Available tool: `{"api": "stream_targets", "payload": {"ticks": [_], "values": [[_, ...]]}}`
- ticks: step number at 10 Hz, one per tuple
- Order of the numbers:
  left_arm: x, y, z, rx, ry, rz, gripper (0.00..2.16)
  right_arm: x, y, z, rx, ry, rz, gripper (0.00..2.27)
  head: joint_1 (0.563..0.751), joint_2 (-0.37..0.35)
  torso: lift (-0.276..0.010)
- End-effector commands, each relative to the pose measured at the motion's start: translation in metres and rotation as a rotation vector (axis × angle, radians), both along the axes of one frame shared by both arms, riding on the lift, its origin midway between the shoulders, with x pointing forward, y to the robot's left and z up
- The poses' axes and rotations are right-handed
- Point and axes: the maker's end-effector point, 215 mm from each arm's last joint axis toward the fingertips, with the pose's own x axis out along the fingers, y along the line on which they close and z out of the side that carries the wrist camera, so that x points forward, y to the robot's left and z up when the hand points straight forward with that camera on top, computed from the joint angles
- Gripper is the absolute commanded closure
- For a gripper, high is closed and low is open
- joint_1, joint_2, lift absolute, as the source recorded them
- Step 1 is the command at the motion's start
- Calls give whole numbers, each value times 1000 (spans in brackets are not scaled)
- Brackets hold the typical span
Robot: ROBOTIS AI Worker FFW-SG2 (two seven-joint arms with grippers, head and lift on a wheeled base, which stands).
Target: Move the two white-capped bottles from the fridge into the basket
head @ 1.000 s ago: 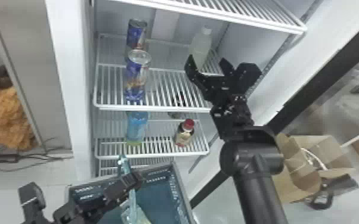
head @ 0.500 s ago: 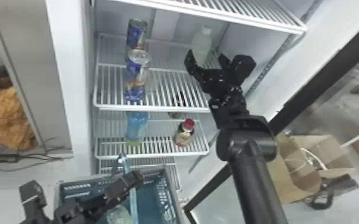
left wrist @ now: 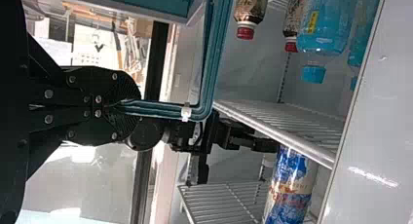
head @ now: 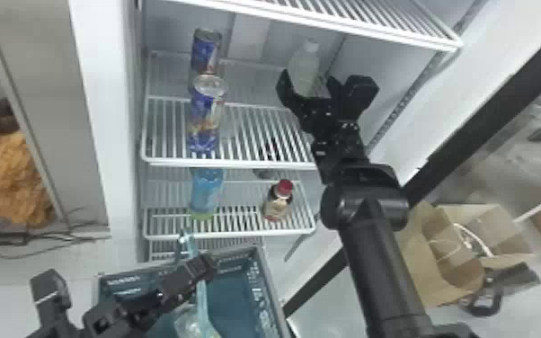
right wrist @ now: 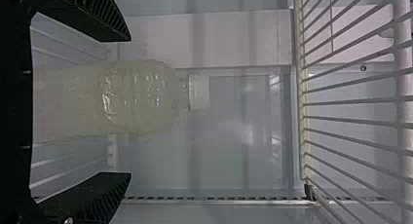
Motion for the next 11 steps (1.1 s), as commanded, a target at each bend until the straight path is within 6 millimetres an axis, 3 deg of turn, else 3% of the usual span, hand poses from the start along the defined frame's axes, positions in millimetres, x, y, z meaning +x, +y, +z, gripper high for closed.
{"api": "stream_targets", "payload": {"ticks": [1, 4, 8, 11], "values": [[1, 0, 1, -2, -1, 2, 1184, 6, -2, -3, 4, 9, -4, 50, 695, -350, 0], [0, -2, 1, -2, -3, -5, 1184, 16, 1, -5, 4, 25, 2, 226, 695, -350, 0], [0, -2, 0, -1, 0, -4, 1184, 18, 4, -14, 10, 51, 10, 693, 695, -350, 0], [-2, -1, -1, -4, 8, -1, 1184, 11, 6, -17, 16, 50, 14, 728, 695, -350, 0]]}}
